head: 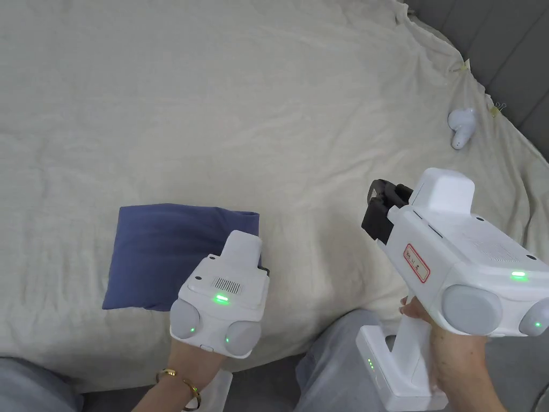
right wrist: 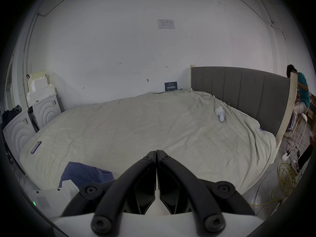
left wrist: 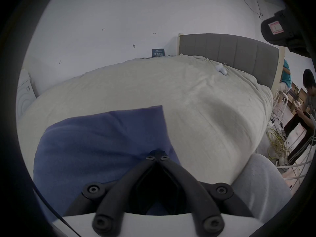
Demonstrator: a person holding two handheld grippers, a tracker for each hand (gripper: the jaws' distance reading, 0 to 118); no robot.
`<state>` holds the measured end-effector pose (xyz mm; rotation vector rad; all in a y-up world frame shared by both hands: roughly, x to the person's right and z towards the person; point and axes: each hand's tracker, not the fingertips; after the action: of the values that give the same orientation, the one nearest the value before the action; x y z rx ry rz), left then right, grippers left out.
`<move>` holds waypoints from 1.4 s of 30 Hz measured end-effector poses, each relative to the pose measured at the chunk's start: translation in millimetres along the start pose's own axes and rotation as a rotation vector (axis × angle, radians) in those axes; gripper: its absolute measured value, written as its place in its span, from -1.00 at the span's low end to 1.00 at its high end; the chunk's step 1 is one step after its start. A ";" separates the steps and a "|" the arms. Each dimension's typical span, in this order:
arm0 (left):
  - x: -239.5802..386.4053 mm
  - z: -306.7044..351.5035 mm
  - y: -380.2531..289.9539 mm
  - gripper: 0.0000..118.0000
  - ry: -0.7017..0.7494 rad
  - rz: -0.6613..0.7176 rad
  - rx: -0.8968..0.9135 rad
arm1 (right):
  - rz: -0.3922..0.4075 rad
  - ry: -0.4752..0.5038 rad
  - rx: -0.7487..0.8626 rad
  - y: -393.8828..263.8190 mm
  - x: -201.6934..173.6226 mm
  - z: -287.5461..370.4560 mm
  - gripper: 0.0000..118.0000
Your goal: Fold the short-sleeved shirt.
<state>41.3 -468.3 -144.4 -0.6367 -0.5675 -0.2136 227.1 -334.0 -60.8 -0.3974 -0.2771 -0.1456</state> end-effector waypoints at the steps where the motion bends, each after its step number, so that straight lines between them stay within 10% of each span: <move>1: 3.1 2.9 3.4 -1.00 -0.029 0.003 -0.021 | 0.002 0.004 -0.002 -0.3 -2.2 -0.5 -1.00; 8: -21.2 36.5 52.7 -1.00 -0.219 0.198 0.019 | 0.005 0.045 0.024 11.9 -16.6 4.6 -1.00; 22: -167.9 122.9 77.0 -1.00 0.250 0.290 0.308 | 0.019 0.177 0.120 22.5 -83.7 -15.5 -1.00; 28: -177.6 133.7 48.7 -1.00 0.291 0.293 0.313 | 0.055 0.308 0.067 -19.4 -145.2 -49.3 -1.00; 42: -200.3 128.1 16.9 -1.00 0.291 0.343 0.225 | 0.135 0.238 -0.151 -148.7 -196.0 -112.1 -1.00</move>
<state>-174.1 -372.7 -180.7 -0.4641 -0.1923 0.0800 38.3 -497.7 -163.8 -0.5417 -0.0044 -0.0797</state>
